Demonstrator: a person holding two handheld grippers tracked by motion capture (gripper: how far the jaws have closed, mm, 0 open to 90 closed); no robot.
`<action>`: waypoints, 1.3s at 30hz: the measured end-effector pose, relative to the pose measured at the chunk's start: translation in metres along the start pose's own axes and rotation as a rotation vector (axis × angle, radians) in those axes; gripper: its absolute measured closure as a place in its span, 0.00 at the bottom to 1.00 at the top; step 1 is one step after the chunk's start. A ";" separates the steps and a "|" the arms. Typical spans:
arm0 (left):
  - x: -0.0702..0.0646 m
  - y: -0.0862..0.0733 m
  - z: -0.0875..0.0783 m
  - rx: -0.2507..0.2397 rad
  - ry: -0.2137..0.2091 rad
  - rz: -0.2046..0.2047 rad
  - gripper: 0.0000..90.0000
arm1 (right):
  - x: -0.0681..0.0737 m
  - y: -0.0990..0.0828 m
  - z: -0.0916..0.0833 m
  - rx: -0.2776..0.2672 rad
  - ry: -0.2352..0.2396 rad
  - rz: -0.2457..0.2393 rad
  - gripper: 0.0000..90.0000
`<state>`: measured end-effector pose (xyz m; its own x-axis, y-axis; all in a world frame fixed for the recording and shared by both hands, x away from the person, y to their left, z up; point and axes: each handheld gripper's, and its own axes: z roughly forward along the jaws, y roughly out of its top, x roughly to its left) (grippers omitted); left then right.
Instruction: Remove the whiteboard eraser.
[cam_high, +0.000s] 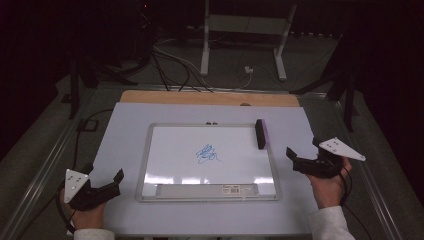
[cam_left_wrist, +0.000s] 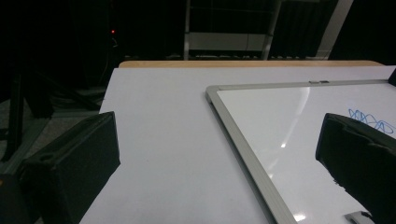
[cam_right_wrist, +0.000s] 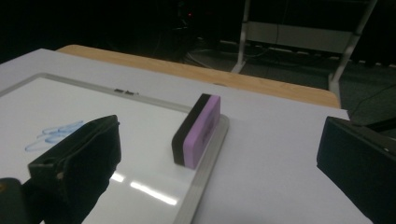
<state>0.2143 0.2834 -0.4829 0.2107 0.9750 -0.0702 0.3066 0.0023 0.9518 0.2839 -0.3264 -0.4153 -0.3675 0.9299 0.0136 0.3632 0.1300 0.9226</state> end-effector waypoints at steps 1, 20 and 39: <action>0.000 0.000 0.000 0.001 0.000 0.000 0.01 | -0.001 0.004 0.004 0.003 0.006 0.003 0.00; 0.001 -0.003 0.001 0.016 0.020 0.002 0.01 | -0.014 0.021 0.075 0.103 0.053 0.085 0.01; 0.005 -0.003 0.001 0.005 0.037 -0.022 0.01 | -0.015 0.025 0.119 0.202 0.066 0.106 0.11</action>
<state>0.2153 0.2877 -0.4860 0.1688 0.9824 -0.0802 0.3154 0.0233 0.9487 0.4004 -0.2963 -0.4379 -0.3711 0.9183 0.1377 0.5646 0.1054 0.8186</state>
